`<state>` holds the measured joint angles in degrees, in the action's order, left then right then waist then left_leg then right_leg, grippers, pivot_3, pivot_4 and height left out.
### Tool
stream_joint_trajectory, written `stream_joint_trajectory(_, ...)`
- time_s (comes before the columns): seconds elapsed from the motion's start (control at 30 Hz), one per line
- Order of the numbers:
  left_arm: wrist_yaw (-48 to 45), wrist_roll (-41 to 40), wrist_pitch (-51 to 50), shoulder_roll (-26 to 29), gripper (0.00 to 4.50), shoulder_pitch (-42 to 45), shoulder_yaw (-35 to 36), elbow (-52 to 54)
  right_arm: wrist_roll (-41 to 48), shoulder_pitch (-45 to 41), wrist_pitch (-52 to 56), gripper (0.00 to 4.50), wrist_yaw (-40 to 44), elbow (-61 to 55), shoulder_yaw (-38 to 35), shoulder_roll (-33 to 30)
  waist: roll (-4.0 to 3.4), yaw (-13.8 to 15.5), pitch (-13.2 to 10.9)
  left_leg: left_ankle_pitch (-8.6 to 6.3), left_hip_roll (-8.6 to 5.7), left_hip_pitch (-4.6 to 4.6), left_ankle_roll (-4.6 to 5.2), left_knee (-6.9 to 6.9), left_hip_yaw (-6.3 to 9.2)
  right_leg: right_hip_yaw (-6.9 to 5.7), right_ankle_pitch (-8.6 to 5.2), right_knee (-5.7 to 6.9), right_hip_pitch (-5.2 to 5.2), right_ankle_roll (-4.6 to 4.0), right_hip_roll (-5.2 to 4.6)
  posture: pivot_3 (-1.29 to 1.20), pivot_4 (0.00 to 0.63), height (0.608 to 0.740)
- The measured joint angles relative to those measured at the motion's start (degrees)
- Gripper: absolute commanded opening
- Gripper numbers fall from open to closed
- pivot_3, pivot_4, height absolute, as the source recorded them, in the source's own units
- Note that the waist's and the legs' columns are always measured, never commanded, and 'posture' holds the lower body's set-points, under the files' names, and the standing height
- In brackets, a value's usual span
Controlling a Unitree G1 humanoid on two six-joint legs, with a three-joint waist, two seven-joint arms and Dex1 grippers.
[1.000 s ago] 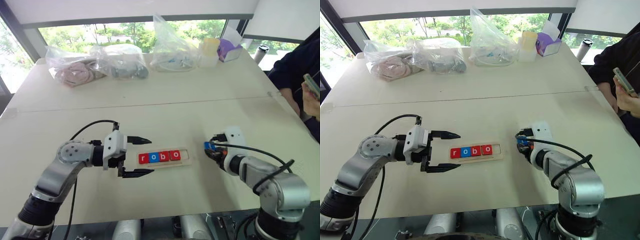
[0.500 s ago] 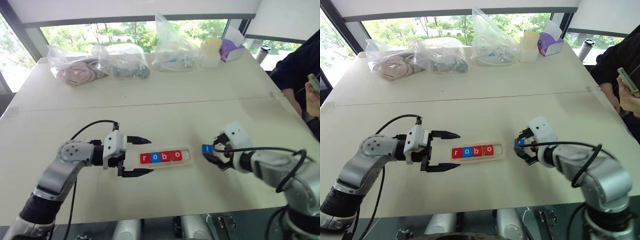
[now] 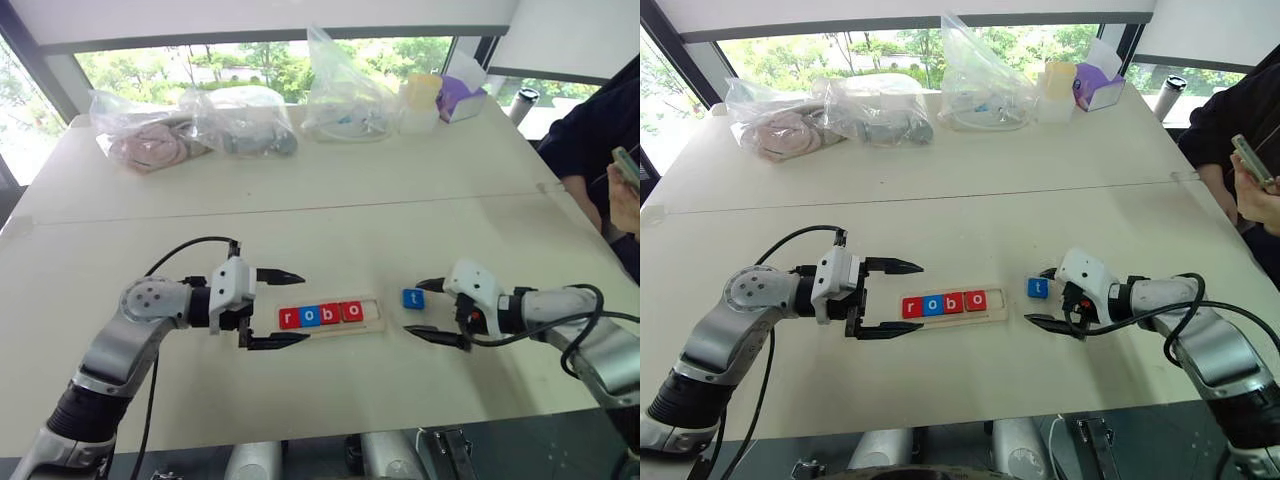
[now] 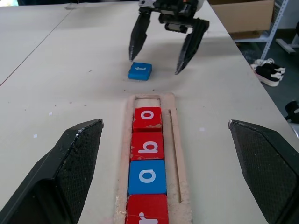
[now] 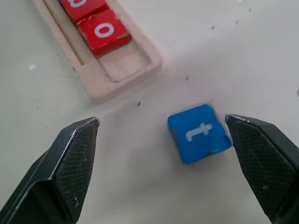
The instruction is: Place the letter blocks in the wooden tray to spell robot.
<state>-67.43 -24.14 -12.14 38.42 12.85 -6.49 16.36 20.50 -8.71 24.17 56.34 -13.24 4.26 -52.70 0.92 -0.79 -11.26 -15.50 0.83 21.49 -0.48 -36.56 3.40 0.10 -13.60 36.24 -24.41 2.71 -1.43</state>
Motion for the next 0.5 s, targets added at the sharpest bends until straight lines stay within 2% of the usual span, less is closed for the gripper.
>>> stream_joint_trajectory(0.3, 0.30, 0.06, 0.03, 0.27, 4.50, -0.48, 0.04, 0.04, -3.71, -3.94, -5.57, 4.45, 4.98, 10.44, 1.81, 1.85, 0.00, 0.16, 0.00, 0.00, -0.01, 0.01, 0.00, 0.00, 0.00, 0.01, 0.20, 0.00, 0.00, -0.08, -0.02, 0.00, 0.150, 0.740)
stream_joint_trajectory(0.4, 0.44, 0.15, 0.04, 0.33, 4.50, -0.62, 0.04, 0.04, -4.78, -5.81, -6.66, 3.56, 6.40, 13.43, 2.37, 2.49, -0.01, 0.13, 0.01, 0.00, -0.01, 0.00, -0.01, -0.02, 0.00, 0.01, 0.21, 0.02, 0.01, -0.08, -0.02, 0.00, 0.150, 0.740)
stream_joint_trajectory(0.5, 0.51, 0.22, 0.05, 0.38, 4.50, -0.77, 0.05, 0.06, -6.12, -6.82, -7.98, 1.98, 7.03, 14.90, 2.37, 2.86, -0.01, 0.14, 0.01, 0.00, -0.01, -0.01, -0.01, -0.02, 0.00, 0.01, 0.21, 0.03, 0.01, -0.08, -0.02, 0.00, 0.150, 0.740)
